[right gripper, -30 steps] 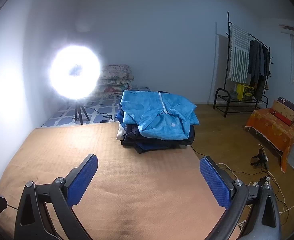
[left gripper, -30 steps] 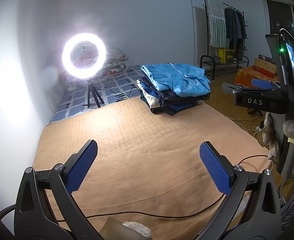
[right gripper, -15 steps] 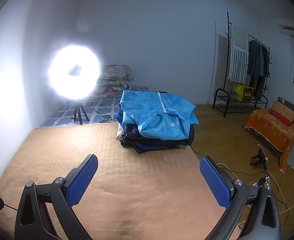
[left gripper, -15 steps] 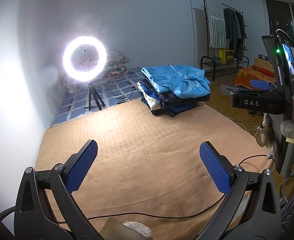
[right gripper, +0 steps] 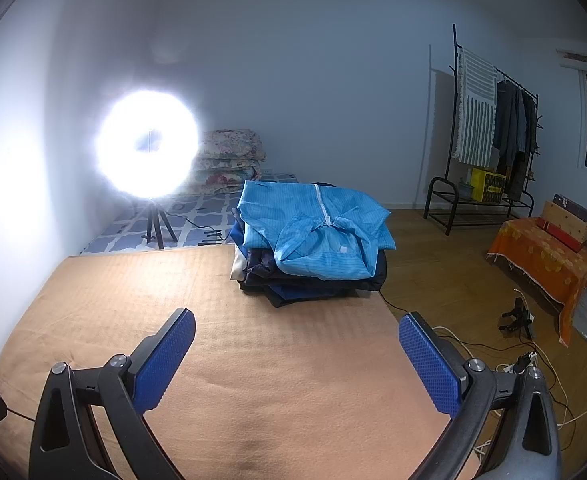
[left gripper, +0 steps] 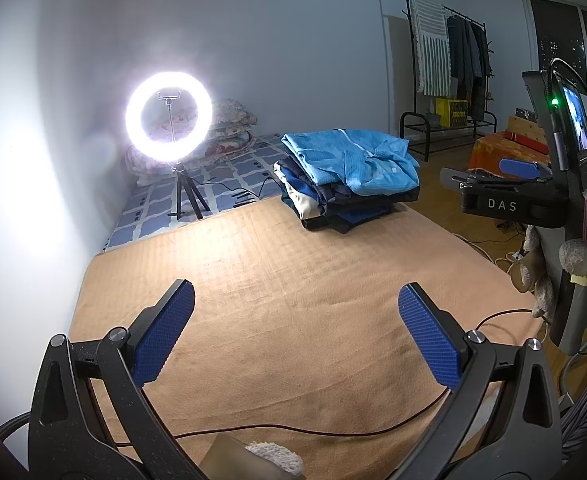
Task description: Fold large clothes
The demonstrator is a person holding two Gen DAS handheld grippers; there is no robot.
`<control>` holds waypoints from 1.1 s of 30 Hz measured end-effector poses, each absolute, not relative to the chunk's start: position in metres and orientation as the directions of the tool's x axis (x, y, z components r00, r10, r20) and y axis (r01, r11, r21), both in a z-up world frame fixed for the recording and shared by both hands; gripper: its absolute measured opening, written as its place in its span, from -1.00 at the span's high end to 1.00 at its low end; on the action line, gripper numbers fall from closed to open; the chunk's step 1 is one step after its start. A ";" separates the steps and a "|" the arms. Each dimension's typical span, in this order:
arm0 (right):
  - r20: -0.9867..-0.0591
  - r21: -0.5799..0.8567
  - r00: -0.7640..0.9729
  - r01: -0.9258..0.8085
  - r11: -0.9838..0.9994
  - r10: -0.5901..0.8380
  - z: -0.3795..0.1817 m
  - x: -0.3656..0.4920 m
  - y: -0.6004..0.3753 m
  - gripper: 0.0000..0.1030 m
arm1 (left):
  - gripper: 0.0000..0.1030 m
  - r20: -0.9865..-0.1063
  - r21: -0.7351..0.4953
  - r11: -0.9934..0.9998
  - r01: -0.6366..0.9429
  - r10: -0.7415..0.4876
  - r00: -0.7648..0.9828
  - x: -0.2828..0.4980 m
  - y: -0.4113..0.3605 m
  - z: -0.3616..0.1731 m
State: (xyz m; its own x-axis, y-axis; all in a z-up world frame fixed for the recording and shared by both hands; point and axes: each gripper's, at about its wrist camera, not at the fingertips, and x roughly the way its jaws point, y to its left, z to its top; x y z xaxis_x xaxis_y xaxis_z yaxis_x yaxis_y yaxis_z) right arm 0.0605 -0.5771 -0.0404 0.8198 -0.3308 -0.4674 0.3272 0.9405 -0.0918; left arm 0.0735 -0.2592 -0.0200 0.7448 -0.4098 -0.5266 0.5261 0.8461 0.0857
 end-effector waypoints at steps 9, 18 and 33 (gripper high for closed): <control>-0.468 -0.101 0.818 0.326 0.940 -0.334 -0.040 0.059 -0.576 -0.99 | -1.00 -0.528 0.087 0.859 0.505 -0.390 0.754 0.072 -0.256 -0.021; -0.467 -0.100 0.818 0.327 0.940 -0.335 -0.041 0.059 -0.576 -0.99 | -1.00 -0.531 0.100 0.861 0.499 -0.378 0.759 0.069 -0.258 -0.023; -0.471 -0.106 0.817 0.322 0.941 -0.332 -0.042 0.060 -0.576 -0.99 | -1.00 -0.512 0.117 0.864 0.489 -0.370 0.776 0.068 -0.256 -0.021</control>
